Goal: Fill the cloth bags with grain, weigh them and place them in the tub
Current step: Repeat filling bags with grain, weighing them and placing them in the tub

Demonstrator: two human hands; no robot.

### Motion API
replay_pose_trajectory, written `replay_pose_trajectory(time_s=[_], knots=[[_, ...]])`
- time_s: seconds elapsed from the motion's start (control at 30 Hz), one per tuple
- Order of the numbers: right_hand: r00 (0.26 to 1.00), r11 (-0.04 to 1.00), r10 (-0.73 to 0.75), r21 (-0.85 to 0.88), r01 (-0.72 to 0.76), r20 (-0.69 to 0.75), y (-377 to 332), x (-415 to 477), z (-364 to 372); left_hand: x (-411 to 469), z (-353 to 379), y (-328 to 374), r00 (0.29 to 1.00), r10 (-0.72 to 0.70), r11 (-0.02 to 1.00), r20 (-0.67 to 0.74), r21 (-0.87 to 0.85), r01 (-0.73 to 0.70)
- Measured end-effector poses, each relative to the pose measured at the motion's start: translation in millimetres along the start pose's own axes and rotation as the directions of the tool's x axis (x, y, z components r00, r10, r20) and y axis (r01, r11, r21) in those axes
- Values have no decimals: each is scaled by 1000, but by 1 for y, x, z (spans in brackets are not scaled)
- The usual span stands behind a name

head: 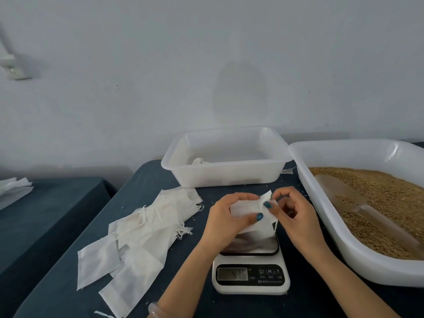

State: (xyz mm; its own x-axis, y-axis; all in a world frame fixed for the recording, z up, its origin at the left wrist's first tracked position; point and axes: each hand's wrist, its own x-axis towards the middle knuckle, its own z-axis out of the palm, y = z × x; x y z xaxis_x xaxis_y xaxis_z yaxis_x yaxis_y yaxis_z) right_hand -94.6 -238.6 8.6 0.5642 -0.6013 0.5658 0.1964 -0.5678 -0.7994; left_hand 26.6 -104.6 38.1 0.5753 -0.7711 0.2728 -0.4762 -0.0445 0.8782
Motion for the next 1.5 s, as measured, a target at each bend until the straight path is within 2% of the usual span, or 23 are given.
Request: replay_pose_trajectory(time_s=[0.23,0.4,0.53,0.67,0.8,0.97,1.07,1.17,1.3,1.4,1.43,1.5], knots=[[1000,997,9,-76,-11,-23,-2,-2,-2,-1,3,-2,997,15,999,-74,-37,-17],[1000,996,6,-85,-5,10,-5,-3,-1,-1,3,-2,991,30,998,-128,-43,-36],[999,996,41,-77,-43,-27,-6,-6,-1,0,2,1,989,55,998,-139,-31,-60],[999,982,-32,-187,28,-22,-9,-9,-1,0,0,3,980,81,993,-183,-65,-95],[985,914,-171,-370,165,18,-10,-12,-2,0,-1,3,967,129,991,-221,-19,-136],[948,840,-312,-449,304,59,-7,-9,-1,-1,1,0,976,132,991,-174,32,-128],[901,776,-433,-494,392,35,-7,-7,1,-1,2,-1,977,146,989,-155,15,-145],[869,736,-494,-518,435,27,-5,-6,1,-1,2,-2,978,166,985,-127,-19,-169],[883,758,-468,-492,427,46,-3,-7,1,-4,3,-1,986,163,986,-39,-27,-165],[909,788,-414,-480,385,49,-2,-9,2,-6,5,-3,972,234,946,-14,233,-224],[915,792,-400,-484,373,50,-2,-9,1,-8,4,-2,969,245,938,1,252,-238],[919,796,-389,-482,367,57,-3,-9,-1,-12,1,2,976,211,958,61,185,-218]])
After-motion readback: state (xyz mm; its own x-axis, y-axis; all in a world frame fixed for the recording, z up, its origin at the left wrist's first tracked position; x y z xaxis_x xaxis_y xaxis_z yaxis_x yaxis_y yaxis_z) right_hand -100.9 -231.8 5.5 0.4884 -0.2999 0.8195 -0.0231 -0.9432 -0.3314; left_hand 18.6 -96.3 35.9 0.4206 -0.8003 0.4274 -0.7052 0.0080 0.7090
